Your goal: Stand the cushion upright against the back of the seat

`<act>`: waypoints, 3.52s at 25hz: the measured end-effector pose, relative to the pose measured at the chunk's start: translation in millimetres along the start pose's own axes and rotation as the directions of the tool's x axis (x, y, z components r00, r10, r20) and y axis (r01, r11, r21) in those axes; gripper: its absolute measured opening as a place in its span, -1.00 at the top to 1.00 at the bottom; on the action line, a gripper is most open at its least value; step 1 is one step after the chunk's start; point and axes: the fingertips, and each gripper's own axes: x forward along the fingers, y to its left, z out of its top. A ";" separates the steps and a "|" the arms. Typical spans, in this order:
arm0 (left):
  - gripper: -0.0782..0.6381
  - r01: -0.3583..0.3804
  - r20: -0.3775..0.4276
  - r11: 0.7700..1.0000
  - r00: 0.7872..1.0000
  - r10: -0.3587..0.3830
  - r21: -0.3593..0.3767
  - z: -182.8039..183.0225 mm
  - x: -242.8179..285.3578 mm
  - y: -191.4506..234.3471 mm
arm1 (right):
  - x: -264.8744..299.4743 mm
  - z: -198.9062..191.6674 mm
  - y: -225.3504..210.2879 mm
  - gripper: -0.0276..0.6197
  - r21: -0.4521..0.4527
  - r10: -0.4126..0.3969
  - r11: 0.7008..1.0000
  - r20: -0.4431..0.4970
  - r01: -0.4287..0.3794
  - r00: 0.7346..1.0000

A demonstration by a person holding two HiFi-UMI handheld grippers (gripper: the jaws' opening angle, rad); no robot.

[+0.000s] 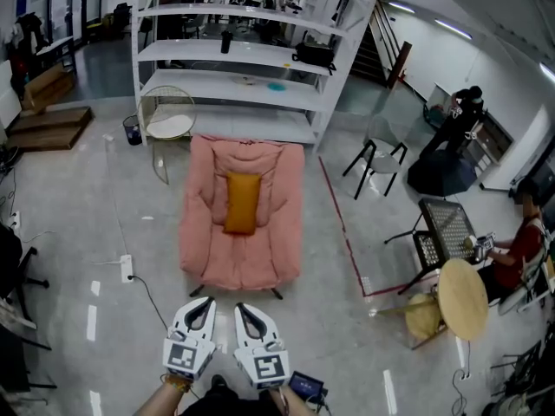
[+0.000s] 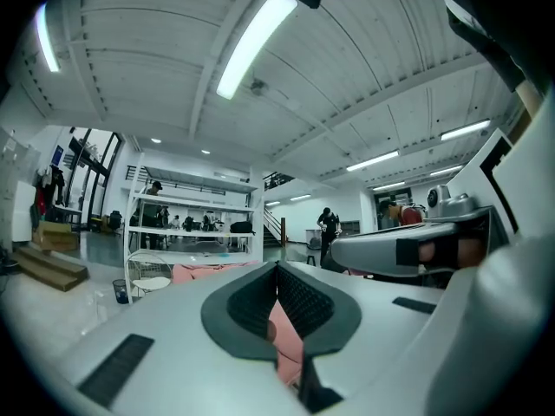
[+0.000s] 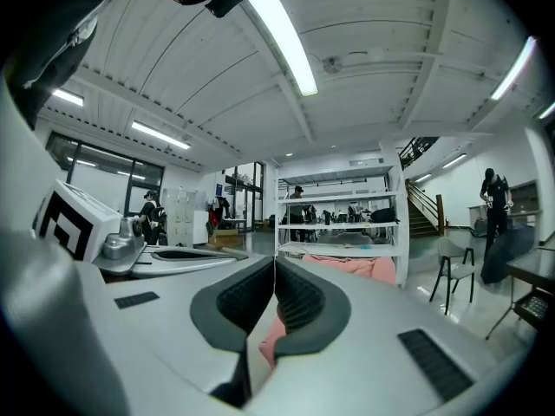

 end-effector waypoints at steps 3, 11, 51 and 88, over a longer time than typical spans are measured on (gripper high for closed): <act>0.74 0.006 -0.005 1.000 1.000 -0.006 -0.002 -1.4 -7.1 7.6 | 4.4 2.5 10.6 0.87 0.008 -0.002 1.000 -0.001 0.002 1.000; 0.75 0.000 -0.032 1.000 0.999 0.000 -0.003 -12.4 5.7 11.5 | 15.5 -11.5 0.6 0.87 0.021 0.009 1.000 -0.026 -0.008 1.000; 0.74 -0.022 -0.151 0.998 0.988 0.014 -0.055 -53.9 242.9 102.4 | 214.9 -55.2 -164.5 0.86 0.096 0.093 0.992 -0.150 -0.079 0.984; 0.74 -0.126 -0.394 0.981 0.917 0.057 -0.151 -338.8 478.4 263.3 | 465.8 -335.5 -309.0 0.86 0.166 0.110 0.985 -0.445 -0.039 0.889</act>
